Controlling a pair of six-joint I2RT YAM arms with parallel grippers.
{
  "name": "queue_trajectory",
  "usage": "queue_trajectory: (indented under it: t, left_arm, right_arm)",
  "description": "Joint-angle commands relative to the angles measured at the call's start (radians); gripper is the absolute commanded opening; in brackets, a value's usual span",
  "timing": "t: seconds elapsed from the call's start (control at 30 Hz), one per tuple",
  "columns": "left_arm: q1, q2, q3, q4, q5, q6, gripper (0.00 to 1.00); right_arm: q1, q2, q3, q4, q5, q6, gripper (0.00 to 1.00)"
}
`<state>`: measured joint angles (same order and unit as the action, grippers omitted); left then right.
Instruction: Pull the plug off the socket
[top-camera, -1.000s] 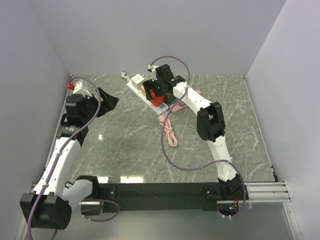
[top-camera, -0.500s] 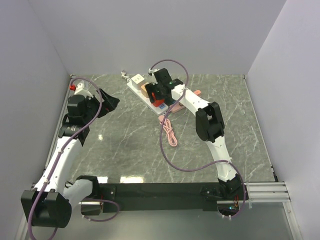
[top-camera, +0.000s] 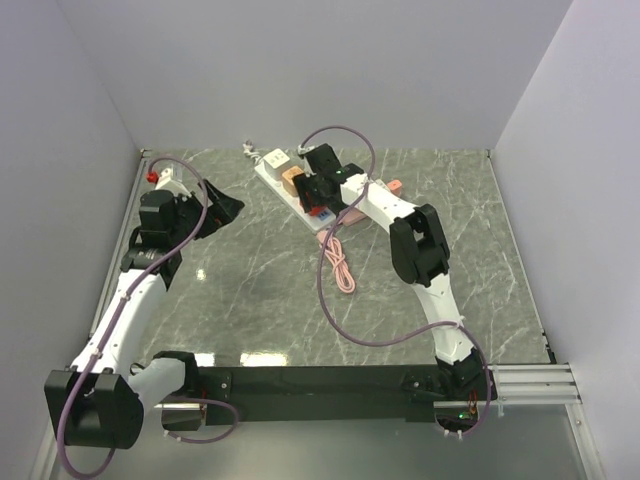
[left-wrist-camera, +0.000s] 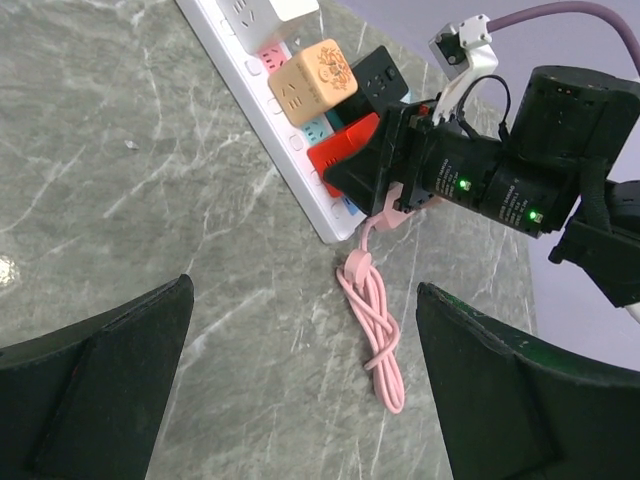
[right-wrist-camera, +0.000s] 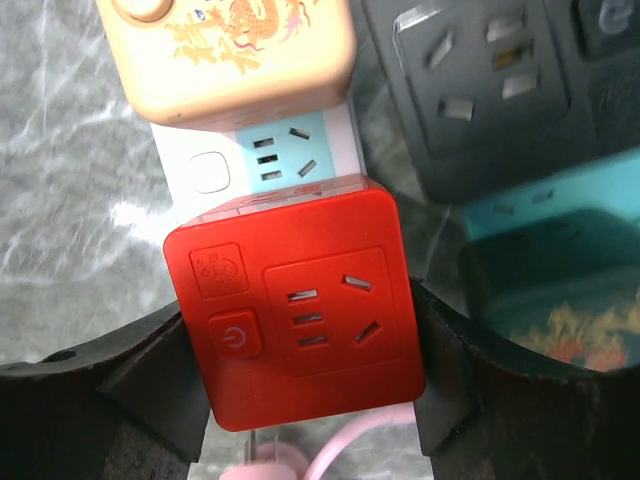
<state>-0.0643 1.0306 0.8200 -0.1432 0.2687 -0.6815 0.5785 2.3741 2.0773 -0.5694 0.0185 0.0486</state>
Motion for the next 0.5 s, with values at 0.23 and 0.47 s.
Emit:
queue_trajectory:
  t: [0.23,0.47]
  left_arm:
    - [-0.049,0.080,-0.051,0.100,0.110,-0.035,0.93]
    - [-0.107,0.157,-0.113,0.191,0.161,-0.067,0.94]
  right_arm:
    - [0.104,-0.386,-0.512,0.074,-0.067,0.212,0.00]
    - [0.161,-0.503,-0.683,0.155,-0.257,0.444,0.00]
